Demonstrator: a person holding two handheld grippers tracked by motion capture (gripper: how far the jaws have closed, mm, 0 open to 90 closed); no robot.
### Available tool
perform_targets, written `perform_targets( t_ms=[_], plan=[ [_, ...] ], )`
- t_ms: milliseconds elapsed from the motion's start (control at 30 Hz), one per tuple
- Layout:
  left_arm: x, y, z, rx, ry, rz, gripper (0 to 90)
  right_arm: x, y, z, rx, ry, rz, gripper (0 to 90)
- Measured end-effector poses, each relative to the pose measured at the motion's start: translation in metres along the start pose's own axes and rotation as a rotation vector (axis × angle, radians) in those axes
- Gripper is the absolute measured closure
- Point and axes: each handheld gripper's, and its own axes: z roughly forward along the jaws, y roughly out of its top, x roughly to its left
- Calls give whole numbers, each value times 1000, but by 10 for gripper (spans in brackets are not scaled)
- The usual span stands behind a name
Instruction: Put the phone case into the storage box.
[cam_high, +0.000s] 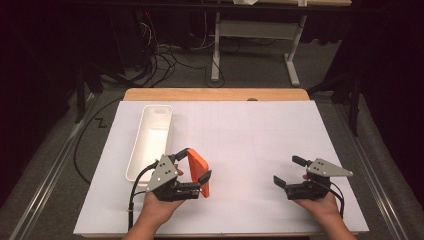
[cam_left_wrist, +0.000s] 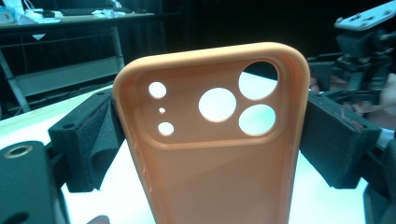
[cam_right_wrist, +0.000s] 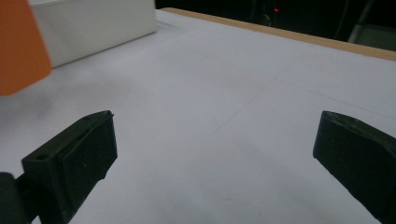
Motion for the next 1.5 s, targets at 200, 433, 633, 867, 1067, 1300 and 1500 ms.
perform_targets(
  t_ms=[200, 433, 633, 867, 1067, 1300, 1500],
  plan=[
    [-1, -1, 0, 9, 45, 17, 145, -8, -4, -8, -18, -69, 9, 2],
    [0, -1, -3, -13, 85, 17, 145, -5, -8, -6, -2, -82, 10, 2],
    [2, 0, -7, -44, 114, 11, 145, -1, -8, -3, 16, -93, -7, 2],
    [7, 5, -13, -72, 136, 4, 146, -3, -9, -4, 16, -106, 6, 2],
    [9, 10, -16, -93, 157, 8, 146, -2, -9, -3, 21, -103, 3, 2],
    [14, 17, -22, -122, 178, 5, 147, -3, -9, -3, 22, -110, 7, 2],
    [21, 23, -31, -135, 199, -16, 148, -2, -9, -4, 21, -111, 6, 2]
  ],
)
